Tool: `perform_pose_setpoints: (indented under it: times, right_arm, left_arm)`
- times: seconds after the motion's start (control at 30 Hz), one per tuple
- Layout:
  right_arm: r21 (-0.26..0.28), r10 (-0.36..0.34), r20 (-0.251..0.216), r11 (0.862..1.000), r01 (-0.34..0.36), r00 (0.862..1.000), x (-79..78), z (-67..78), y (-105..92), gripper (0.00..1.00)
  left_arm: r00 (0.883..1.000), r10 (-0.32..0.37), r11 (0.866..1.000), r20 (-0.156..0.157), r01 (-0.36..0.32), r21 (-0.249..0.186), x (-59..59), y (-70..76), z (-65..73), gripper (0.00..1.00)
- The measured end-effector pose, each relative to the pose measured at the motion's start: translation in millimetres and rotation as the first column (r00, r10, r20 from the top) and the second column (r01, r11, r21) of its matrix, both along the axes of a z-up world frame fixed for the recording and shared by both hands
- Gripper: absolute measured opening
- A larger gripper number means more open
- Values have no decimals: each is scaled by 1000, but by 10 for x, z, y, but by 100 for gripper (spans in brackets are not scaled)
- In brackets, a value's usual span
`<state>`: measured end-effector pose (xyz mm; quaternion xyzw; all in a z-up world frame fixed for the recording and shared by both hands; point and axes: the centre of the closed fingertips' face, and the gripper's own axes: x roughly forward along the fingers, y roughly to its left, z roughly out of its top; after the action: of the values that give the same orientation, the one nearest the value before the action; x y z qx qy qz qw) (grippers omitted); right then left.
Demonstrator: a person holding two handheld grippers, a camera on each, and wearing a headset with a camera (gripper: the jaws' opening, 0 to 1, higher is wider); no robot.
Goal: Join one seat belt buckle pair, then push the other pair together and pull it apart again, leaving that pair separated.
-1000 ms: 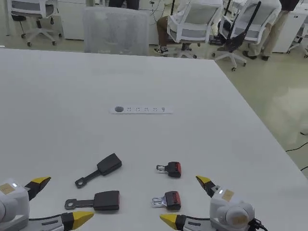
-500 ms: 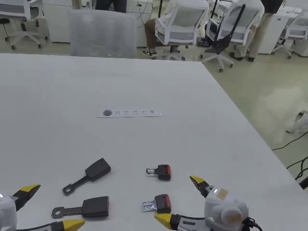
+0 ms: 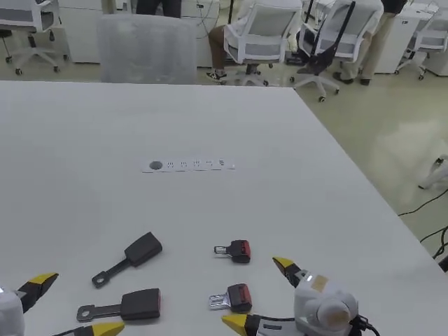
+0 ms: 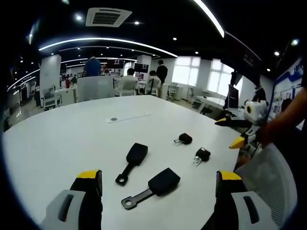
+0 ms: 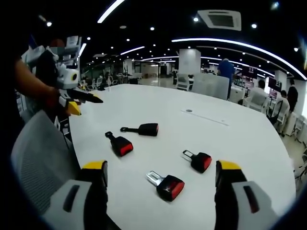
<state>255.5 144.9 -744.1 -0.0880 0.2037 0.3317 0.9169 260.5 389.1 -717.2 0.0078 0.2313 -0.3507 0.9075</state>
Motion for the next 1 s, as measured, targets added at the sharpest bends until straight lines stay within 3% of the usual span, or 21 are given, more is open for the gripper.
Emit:
perform_pose_setpoints:
  times: [0.27,0.6,1.0]
  right_arm:
    - [5,-6,-3,1000,6,1000,32,-9,13,95]
    - [2,5,-7,1000,-5,1000,23,-47,52,95]
    - [6,4,-8,1000,-4,1000,34,-49,60,95]
  left_arm:
    - [1000,-1,1000,-6,1,4,-13,18,-35,100]
    - [1000,2,1000,11,-2,3,38,14,64,100]
    - [1000,8,1000,18,-8,4,50,26,90,100]
